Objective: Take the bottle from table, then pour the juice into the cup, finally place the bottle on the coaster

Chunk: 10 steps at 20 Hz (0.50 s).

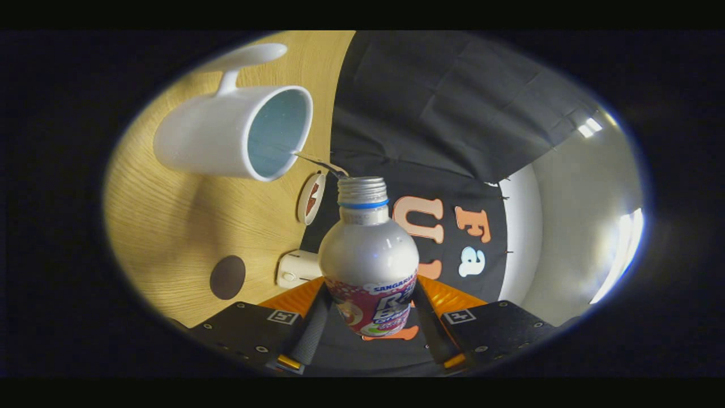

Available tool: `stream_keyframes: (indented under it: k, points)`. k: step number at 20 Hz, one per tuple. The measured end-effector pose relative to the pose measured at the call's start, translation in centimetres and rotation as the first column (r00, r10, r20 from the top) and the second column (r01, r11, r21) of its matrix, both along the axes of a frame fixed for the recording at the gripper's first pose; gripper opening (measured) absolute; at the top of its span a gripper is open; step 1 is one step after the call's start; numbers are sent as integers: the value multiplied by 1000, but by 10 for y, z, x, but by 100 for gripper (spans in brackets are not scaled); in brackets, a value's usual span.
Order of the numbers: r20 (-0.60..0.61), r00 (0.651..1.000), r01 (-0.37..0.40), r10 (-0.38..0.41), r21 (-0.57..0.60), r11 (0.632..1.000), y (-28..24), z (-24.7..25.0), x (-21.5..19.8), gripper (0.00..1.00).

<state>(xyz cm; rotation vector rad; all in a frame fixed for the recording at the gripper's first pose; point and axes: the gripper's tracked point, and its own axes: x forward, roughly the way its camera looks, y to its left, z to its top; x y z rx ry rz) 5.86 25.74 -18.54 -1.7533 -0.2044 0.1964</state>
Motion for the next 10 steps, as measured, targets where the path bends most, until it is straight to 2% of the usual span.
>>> stream_keyframes:
  k: [10]
  points:
    - [-1, 1000, -17, 17, -23, 1000, 2, -1, -2, 77]
